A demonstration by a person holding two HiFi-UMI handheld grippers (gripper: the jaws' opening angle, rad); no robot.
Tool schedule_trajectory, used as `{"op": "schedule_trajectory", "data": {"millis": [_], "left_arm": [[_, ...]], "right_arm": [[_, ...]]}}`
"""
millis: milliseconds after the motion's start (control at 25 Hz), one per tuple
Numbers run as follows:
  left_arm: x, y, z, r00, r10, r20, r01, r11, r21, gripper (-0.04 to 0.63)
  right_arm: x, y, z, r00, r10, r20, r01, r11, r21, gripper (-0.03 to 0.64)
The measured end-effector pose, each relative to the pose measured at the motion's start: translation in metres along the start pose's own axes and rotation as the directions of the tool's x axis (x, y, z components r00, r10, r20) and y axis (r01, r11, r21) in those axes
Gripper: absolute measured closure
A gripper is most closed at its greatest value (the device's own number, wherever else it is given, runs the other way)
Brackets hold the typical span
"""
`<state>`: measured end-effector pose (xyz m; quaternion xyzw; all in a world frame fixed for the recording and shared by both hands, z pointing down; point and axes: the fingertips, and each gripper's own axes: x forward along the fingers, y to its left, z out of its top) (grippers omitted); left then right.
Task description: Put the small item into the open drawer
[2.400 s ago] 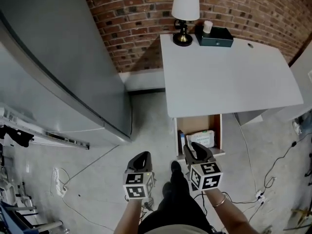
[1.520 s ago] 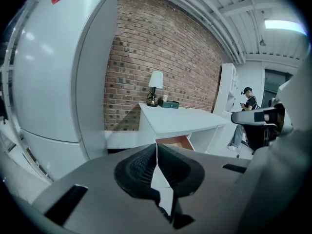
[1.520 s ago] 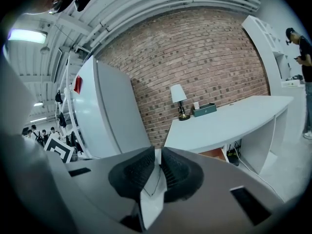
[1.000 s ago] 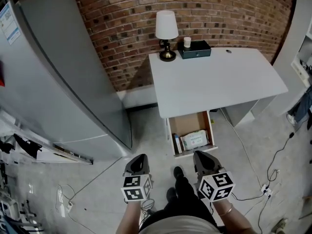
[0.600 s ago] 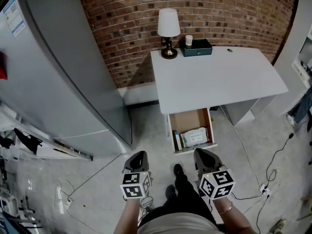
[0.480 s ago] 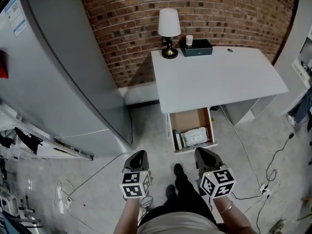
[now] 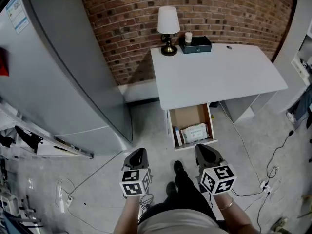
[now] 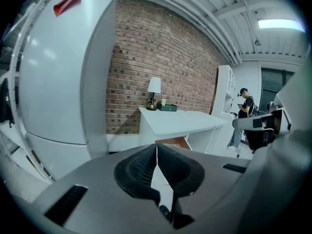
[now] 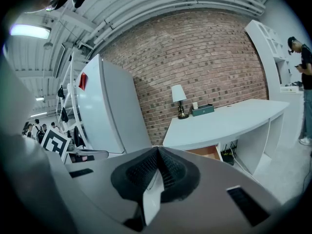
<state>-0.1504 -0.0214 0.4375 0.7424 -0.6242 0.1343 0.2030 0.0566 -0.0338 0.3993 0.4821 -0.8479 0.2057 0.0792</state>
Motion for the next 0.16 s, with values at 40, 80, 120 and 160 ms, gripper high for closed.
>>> {"op": "schedule_trajectory", "data": {"millis": [40, 80, 120, 160], "left_arm": [[-0.0008, 0.0006, -0.0001, 1.0, 0.0, 0.001, 0.0, 1.0, -0.001, 0.572], [-0.0015, 0.0013, -0.0001, 1.0, -0.001, 0.002, 0.001, 1.0, -0.002, 0.572], [-0.0021, 0.0019, -0.0001, 1.0, -0.001, 0.003, 0.001, 1.0, -0.003, 0.572], [-0.0027, 0.0026, -0.0002, 1.0, -0.001, 0.004, 0.001, 1.0, -0.003, 0.572]], "right_arm": [[0.0002, 0.002, 0.0001, 1.0, 0.002, 0.0, -0.002, 1.0, -0.001, 0.611], [0.0004, 0.004, 0.0003, 1.0, 0.005, 0.0, -0.005, 1.0, -0.002, 0.611], [0.0006, 0.0059, 0.0003, 1.0, 0.007, 0.0, -0.007, 1.0, -0.004, 0.611], [0.0008, 0.0078, 0.0004, 1.0, 0.009, 0.0, -0.009, 1.0, -0.005, 0.611]]}}
